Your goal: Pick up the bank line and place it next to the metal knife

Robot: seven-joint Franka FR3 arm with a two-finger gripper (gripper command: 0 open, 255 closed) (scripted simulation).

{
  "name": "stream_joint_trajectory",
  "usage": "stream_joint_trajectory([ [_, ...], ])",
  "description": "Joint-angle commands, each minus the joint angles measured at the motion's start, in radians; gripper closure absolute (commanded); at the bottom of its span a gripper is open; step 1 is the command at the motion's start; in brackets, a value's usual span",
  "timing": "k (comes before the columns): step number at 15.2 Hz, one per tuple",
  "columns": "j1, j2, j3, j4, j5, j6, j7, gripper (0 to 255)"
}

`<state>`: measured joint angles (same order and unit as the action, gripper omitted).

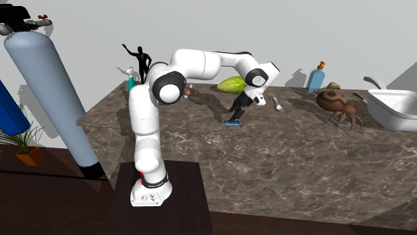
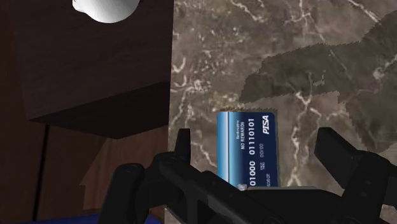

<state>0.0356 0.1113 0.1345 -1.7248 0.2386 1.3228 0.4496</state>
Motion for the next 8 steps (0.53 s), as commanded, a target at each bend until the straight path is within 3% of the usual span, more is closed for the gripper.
stream_joint_trajectory([
  [1,0.004,0.016,0.003,-0.013,0.007,0.018,0.013,0],
  [8,0.011,-0.021,0.009,-0.123,0.014,0.092,0.005,0],
])
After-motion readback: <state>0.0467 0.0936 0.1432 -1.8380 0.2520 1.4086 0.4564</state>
